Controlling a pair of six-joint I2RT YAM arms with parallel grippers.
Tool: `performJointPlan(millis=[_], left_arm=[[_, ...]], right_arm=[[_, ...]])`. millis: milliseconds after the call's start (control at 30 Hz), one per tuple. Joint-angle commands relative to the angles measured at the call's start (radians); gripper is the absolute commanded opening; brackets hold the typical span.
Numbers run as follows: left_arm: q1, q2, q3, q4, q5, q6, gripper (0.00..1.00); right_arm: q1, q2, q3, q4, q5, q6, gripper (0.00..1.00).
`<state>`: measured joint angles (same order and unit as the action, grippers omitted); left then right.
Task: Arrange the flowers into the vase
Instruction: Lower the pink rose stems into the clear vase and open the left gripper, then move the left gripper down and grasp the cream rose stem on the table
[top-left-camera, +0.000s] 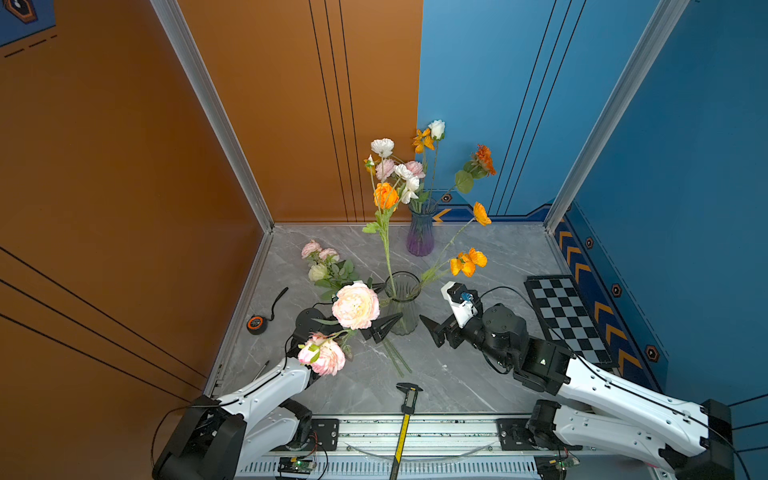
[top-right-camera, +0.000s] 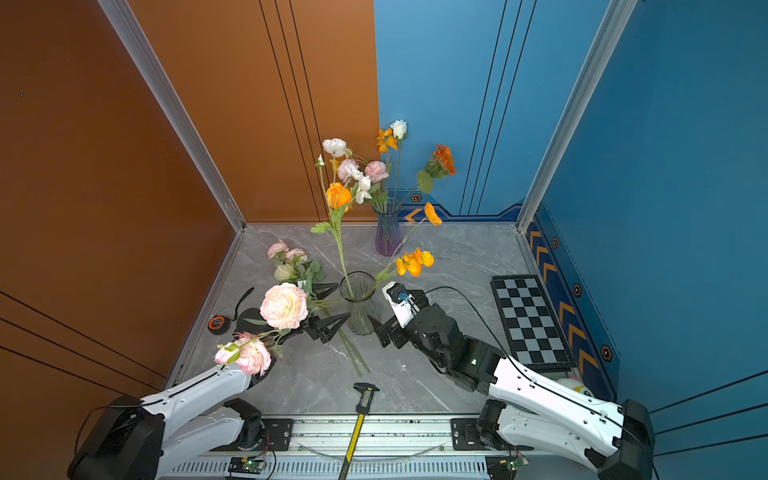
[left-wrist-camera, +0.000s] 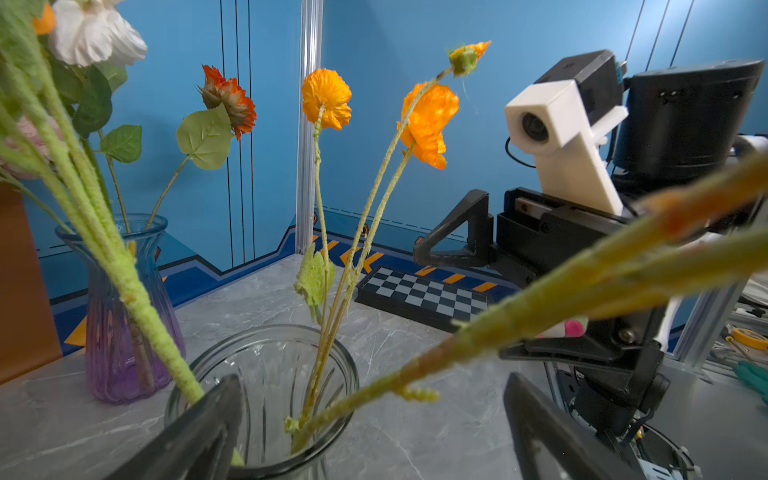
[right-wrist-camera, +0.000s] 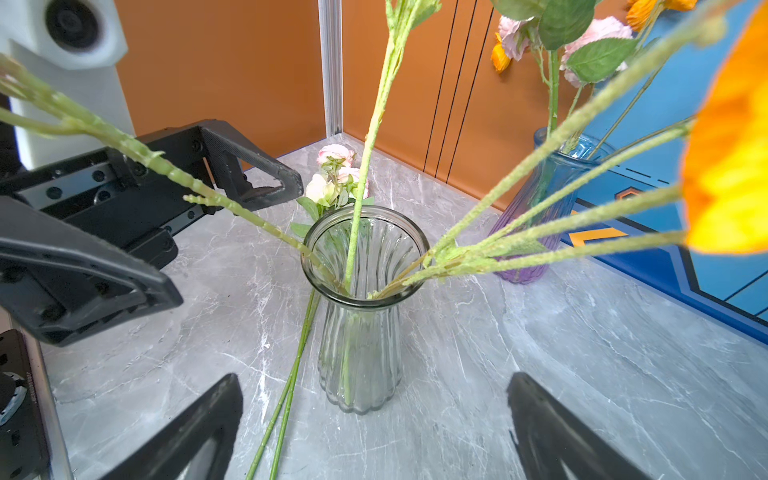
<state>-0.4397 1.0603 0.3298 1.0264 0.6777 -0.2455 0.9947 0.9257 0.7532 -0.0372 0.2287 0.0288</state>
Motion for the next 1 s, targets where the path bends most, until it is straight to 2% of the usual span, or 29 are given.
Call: performJointPlan(millis=[0,300,467,567,633,700,733,800,867,967], left_arm=[[-0.008,0.000,-0.013,-0.068,-0.016,0.049,0.98],[-0.004,-0.009,-0.091,-0.087,-0.169,0.094,0.98],[0.019,-0.043,-0.092,-0.188,-0.299,0.084,0.99],[0.033,-0.067,-0.058,-0.356,-0.430,0.051,0.93],[0.052,-0.071,0.009,-0.591,-0.616,-0.056,0.85],[0.105,-0.036,0.111,-0.853,-0.711,-0.181,0.77],[0.147,-0.002,0.161,-0.955,-0.693,-0.247,0.72],[0.240,0.080,0.215,-1.028,-0.555,-0.358,0.62],[0.304,0.161,0.217,-0.972,-0.417,-0.485,0.53],[0.327,0.288,0.199,-0.818,-0.293,-0.679,0.43]], right_arm=[[-0.002,0.003,-0.002,0.007,-0.018,0.029,1.00],[0.025,-0.055,-0.018,-0.063,-0.013,0.048,1.00],[0.053,-0.075,-0.057,-0.059,-0.023,0.058,1.00],[0.082,-0.056,-0.088,-0.020,-0.037,0.074,1.00],[0.103,-0.032,-0.116,0.028,-0.051,0.092,1.00],[0.125,-0.006,-0.140,0.072,-0.064,0.107,1.00],[0.138,0.007,-0.154,0.098,-0.062,0.119,1.00],[0.153,0.033,-0.180,0.163,-0.064,0.148,1.00],[0.166,0.056,-0.197,0.228,-0.064,0.175,1.00],[0.191,0.108,-0.190,0.274,-0.025,0.182,1.00]])
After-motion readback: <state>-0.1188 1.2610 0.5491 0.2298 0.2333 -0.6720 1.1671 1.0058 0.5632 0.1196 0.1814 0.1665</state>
